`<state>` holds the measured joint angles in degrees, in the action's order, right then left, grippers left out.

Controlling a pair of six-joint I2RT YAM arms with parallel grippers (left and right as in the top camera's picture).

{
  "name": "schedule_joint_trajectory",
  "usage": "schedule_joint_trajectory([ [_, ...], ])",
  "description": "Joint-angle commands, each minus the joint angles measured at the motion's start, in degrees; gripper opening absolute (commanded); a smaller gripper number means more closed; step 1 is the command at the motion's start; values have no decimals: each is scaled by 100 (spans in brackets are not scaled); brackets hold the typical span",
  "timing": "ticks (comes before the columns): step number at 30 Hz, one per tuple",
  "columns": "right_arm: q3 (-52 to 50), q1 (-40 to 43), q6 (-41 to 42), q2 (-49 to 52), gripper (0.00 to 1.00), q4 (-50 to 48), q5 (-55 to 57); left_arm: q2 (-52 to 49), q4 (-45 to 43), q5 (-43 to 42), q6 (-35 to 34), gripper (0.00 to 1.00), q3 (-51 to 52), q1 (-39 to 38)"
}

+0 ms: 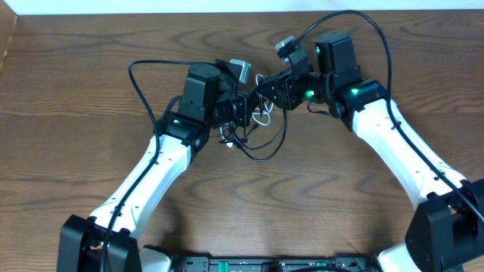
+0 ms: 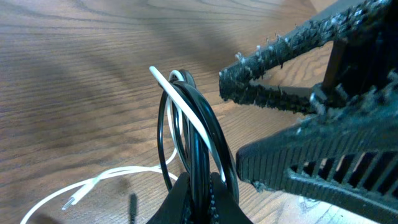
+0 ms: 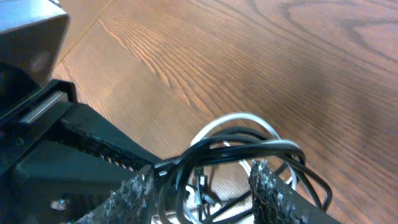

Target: Untangle cables

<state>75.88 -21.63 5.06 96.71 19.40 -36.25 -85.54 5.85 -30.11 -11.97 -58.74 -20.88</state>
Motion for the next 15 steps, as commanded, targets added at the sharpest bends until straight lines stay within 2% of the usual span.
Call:
schedule_joint_trajectory([
  [1, 15, -63, 929, 44, 39, -186, -144, 57, -11, -22, 59, 8, -20, 17],
  [5, 15, -138, 1432, 66, 27, -181, -133, 57, -20, 125, 59, 7, -20, 17],
  [8, 13, -225, 1749, 164, 24, -136, 35, 57, -33, 122, 59, 7, -20, 17],
  [15, 13, -323, 1871, 551, 21, -240, -149, 57, -33, 125, 59, 7, -20, 20],
])
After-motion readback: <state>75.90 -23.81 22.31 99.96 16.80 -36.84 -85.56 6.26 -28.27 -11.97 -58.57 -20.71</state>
